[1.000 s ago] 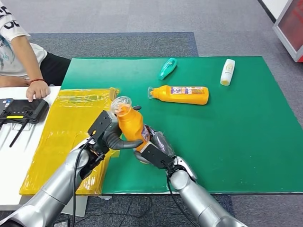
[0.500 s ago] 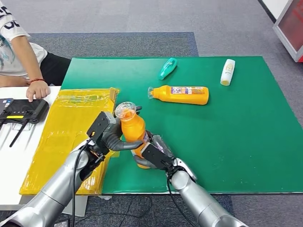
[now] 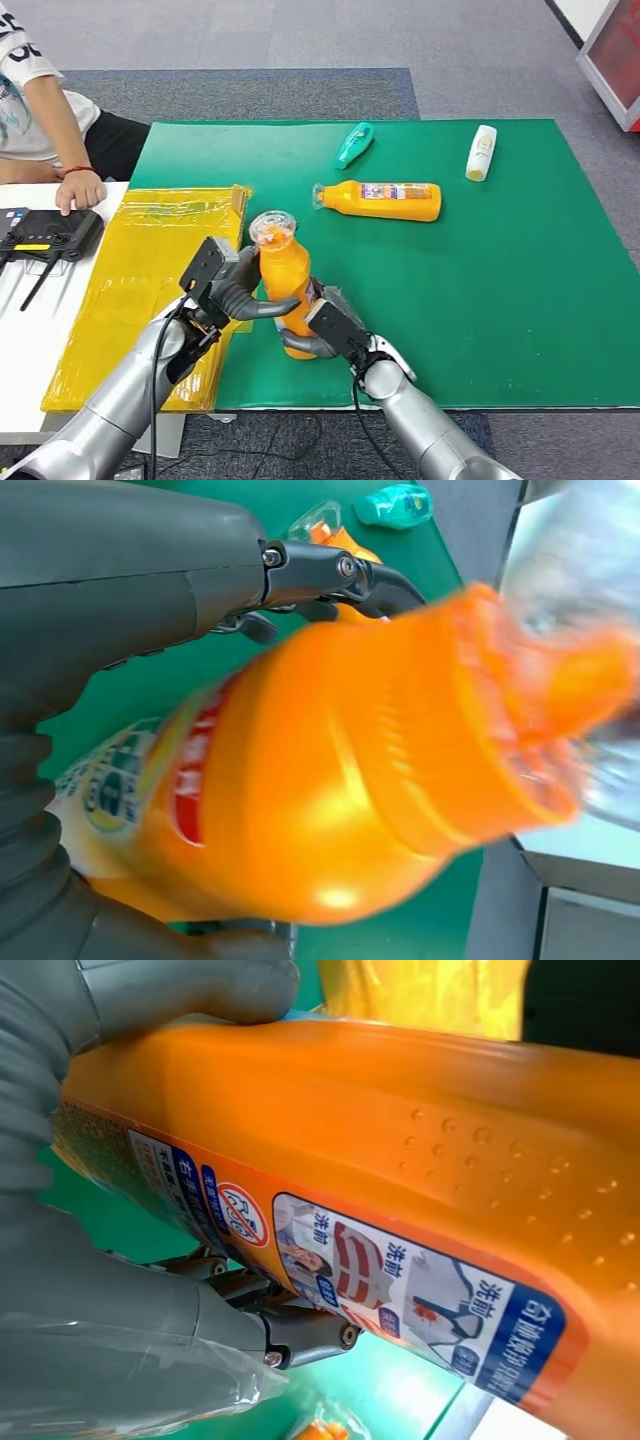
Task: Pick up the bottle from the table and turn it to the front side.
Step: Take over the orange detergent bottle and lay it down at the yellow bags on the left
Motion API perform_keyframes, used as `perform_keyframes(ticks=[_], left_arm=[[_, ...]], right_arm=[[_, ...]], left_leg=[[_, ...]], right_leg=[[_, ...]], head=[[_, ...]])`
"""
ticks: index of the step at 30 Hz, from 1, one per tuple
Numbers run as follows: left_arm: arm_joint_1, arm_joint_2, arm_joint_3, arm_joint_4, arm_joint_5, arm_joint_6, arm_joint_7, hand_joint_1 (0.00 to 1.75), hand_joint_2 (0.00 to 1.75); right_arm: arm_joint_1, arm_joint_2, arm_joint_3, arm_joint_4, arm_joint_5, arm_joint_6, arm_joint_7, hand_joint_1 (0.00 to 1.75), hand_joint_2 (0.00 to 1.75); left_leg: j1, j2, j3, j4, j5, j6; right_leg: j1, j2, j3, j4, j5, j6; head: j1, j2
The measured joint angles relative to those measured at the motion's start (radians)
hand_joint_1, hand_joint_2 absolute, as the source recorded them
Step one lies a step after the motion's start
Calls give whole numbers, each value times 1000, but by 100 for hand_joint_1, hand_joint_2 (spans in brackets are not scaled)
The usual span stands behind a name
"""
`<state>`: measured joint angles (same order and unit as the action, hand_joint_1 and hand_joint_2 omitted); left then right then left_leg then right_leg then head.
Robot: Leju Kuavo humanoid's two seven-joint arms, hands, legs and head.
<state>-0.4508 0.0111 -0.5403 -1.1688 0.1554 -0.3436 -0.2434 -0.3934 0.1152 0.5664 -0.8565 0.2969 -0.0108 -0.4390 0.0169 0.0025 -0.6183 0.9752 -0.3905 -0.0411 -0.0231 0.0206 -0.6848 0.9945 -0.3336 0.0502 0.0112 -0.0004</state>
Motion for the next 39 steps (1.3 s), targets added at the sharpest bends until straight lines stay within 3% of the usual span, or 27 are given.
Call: perform_keyframes(ticks=[12, 39], left_arm=[[3, 0, 9, 0, 5, 2, -16, 0, 175], [-21, -35, 18, 0, 32, 4, -29, 0, 175]], right_arm=[[27, -1, -21, -87, -39, 15, -23, 175, 175], [27, 11, 2, -86, 9, -15, -13, 175, 175]], left_leg=[[0, 0, 0, 0, 0, 0], [0, 0, 0, 0, 0, 0]], right_leg=[[0, 0, 0, 0, 0, 0], [0, 0, 0, 0, 0, 0]], head=[[0, 0], [0, 0]])
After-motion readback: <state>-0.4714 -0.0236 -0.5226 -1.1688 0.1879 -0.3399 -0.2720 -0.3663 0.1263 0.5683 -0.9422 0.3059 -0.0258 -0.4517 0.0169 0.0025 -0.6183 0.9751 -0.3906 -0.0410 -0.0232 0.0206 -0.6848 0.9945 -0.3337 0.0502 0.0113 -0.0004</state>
